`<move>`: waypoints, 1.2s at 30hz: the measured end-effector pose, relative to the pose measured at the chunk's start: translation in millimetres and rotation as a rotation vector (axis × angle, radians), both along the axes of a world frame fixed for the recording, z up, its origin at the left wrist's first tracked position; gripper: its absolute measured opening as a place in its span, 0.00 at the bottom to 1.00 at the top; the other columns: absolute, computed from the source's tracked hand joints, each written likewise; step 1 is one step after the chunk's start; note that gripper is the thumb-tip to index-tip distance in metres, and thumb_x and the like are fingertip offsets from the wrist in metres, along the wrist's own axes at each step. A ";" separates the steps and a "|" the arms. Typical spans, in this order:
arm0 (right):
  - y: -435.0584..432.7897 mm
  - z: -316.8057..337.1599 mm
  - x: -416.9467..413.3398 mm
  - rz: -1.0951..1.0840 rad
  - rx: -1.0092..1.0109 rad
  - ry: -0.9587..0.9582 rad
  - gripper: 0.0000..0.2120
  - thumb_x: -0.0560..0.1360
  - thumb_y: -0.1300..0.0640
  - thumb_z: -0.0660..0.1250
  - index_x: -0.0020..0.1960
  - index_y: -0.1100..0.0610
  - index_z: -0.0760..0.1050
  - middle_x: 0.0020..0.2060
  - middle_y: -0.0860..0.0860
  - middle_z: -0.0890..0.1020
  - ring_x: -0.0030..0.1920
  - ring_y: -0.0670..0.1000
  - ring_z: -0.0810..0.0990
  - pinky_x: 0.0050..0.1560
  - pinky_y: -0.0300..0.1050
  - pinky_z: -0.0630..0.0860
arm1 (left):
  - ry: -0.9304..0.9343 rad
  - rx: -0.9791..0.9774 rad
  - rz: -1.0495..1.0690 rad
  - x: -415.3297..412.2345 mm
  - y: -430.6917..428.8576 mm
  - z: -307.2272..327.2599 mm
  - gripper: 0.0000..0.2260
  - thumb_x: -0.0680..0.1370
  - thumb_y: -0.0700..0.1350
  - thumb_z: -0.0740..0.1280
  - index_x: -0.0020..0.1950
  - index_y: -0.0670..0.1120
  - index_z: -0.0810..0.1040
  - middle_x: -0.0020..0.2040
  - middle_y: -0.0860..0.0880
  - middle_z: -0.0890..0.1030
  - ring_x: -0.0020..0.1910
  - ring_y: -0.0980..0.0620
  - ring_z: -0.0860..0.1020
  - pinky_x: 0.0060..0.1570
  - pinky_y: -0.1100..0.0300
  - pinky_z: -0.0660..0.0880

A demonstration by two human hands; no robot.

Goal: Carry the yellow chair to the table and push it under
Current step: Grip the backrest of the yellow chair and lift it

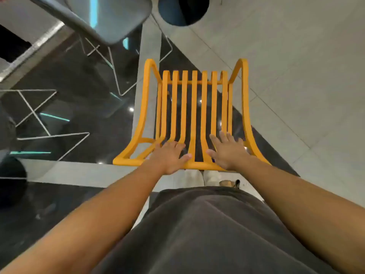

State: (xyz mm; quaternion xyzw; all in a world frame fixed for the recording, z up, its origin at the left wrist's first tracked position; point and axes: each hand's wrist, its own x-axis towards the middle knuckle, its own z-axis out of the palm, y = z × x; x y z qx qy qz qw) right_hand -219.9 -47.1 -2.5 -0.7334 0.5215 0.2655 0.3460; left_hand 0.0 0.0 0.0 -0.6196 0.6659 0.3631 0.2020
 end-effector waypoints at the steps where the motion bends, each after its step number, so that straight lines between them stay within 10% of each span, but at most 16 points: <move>1: 13.6 -3.1 -2.0 0.017 0.044 0.030 0.33 0.81 0.36 0.44 0.80 0.49 0.45 0.80 0.57 0.47 0.79 0.59 0.44 0.73 0.68 0.48 | -0.018 0.023 -0.026 -5.9 14.4 0.9 0.31 0.79 0.67 0.47 0.75 0.51 0.64 0.74 0.47 0.67 0.72 0.45 0.64 0.70 0.39 0.59; 11: 72.8 -9.4 -12.4 0.050 -0.267 0.025 0.28 0.79 0.35 0.44 0.63 0.51 0.71 0.57 0.53 0.78 0.59 0.57 0.74 0.57 0.59 0.69 | -0.183 -0.312 0.022 10.1 64.8 -14.1 0.26 0.80 0.65 0.50 0.63 0.49 0.74 0.60 0.47 0.77 0.62 0.45 0.72 0.66 0.36 0.59; 36: 37.3 -32.7 -20.0 -0.014 -0.648 0.059 0.23 0.80 0.39 0.56 0.58 0.58 0.73 0.49 0.61 0.76 0.49 0.64 0.72 0.55 0.64 0.66 | -0.140 -0.647 0.056 41.2 22.0 -47.5 0.20 0.78 0.61 0.61 0.51 0.43 0.75 0.50 0.42 0.76 0.49 0.40 0.72 0.54 0.40 0.67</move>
